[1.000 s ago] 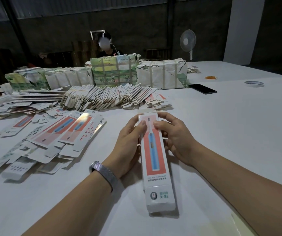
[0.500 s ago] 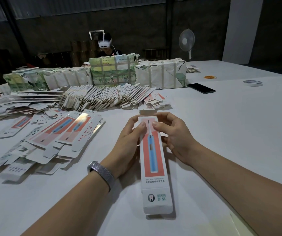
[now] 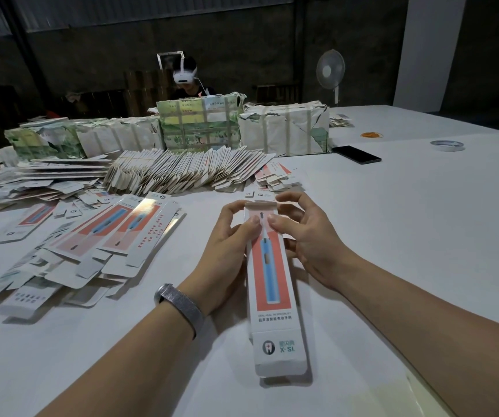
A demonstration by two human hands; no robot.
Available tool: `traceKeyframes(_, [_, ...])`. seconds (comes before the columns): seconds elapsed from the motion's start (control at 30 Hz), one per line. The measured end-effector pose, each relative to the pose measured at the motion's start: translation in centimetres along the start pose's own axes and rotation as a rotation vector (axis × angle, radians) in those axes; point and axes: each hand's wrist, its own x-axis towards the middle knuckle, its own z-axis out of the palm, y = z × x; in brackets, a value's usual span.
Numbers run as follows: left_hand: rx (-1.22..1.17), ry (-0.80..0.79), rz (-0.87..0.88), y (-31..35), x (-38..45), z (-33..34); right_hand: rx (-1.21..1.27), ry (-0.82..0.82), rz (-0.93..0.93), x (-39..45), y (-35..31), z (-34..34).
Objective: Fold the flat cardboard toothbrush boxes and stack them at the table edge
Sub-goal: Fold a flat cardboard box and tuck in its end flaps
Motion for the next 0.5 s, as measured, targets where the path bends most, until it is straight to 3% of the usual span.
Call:
traceKeyframes(0.3, [0.033, -0.027, 0.008, -0.17, -0.04, 0.09, -0.129, -0.037, -0.025, -0.3, 0.02, 0.3])
traceKeyframes(0.5, [0.044, -0.062, 0.036, -0.03, -0.34, 0.42, -0.064, 0.031, 0.027, -0.11, -0.49, 0.48])
